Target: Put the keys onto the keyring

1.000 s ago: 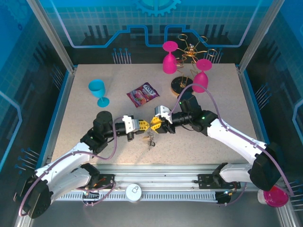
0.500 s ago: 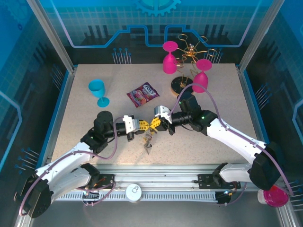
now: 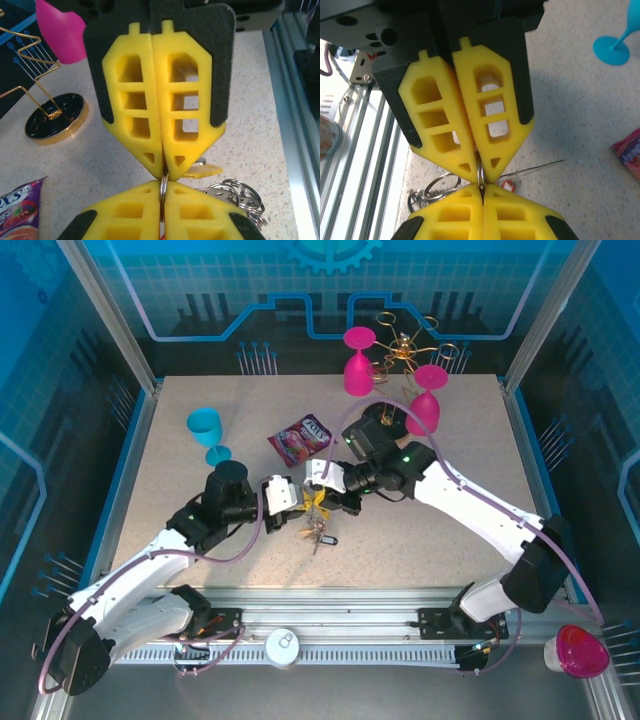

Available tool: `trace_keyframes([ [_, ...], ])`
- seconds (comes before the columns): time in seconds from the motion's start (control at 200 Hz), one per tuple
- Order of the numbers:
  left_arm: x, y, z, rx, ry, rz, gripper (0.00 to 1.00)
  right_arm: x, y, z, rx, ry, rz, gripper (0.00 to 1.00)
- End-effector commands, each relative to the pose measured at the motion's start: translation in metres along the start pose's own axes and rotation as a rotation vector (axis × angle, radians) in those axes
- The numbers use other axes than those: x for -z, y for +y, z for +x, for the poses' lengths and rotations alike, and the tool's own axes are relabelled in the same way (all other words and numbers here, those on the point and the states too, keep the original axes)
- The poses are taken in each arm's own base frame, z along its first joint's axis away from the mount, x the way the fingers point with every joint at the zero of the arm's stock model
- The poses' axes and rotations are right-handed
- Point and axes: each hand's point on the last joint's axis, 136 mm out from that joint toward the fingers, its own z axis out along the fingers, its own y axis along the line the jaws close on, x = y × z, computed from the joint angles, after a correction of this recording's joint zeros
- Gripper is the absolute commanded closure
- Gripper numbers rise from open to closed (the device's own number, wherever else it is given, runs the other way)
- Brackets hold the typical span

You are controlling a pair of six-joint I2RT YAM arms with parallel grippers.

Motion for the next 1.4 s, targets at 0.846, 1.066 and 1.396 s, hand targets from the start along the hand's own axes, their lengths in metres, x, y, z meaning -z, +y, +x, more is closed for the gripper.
trace_keyframes([
  [0.846,0.014,-0.014,-0.029,-0.13,-0.226,-0.016,1.0,0.018,0.011,-0.007,-0.159,-0.309,-0.075,0.69],
  [1.066,0.013,-0.013,-0.029,-0.123,-0.228,-0.017,1.0,0.016,0.013,-0.009,-0.153,-0.311,-0.091,0.76],
  [1.396,0.013,-0.013,-0.029,-0.113,-0.229,-0.017,1.0,0.017,0.007,-0.012,-0.157,-0.321,-0.068,1.0],
])
